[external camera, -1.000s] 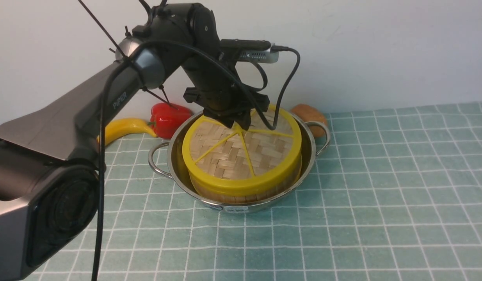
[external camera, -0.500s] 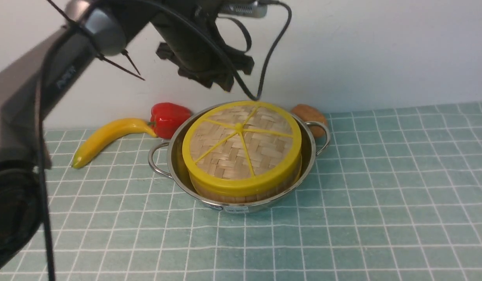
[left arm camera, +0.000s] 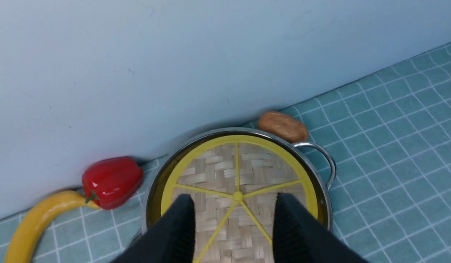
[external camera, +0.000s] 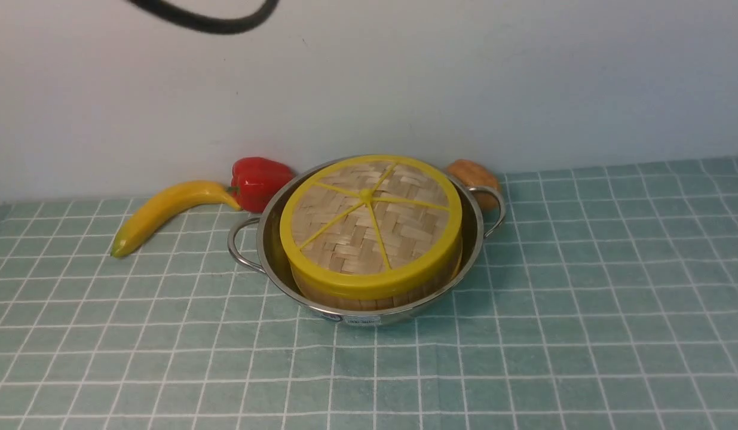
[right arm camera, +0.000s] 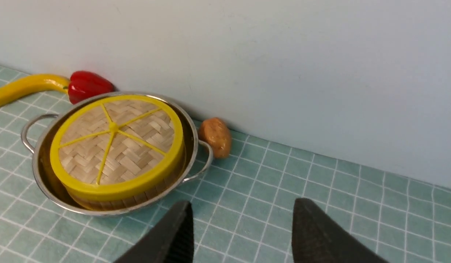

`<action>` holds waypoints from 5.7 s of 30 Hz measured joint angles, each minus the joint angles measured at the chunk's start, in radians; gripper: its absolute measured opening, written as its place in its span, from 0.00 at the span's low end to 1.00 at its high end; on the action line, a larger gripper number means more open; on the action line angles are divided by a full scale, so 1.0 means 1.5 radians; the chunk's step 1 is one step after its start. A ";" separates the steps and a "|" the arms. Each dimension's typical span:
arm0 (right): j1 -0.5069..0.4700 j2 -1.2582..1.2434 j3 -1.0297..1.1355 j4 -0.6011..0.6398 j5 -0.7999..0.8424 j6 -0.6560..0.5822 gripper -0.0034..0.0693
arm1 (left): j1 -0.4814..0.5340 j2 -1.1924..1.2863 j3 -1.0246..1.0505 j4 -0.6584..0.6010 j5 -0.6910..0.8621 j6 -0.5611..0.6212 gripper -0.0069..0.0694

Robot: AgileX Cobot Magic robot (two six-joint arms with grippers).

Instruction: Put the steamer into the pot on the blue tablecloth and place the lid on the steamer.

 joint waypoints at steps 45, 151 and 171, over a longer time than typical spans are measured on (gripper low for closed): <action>0.000 -0.248 0.593 -0.052 -0.291 0.066 0.57 | 0.059 -0.679 0.934 0.108 -0.275 0.043 0.46; -0.283 -0.571 0.936 0.003 -0.687 0.119 0.57 | 0.283 -1.031 1.347 0.160 -0.671 0.048 0.46; -0.283 -0.571 0.936 0.003 -0.686 0.119 0.57 | 0.283 -1.031 1.347 0.160 -0.671 0.048 0.46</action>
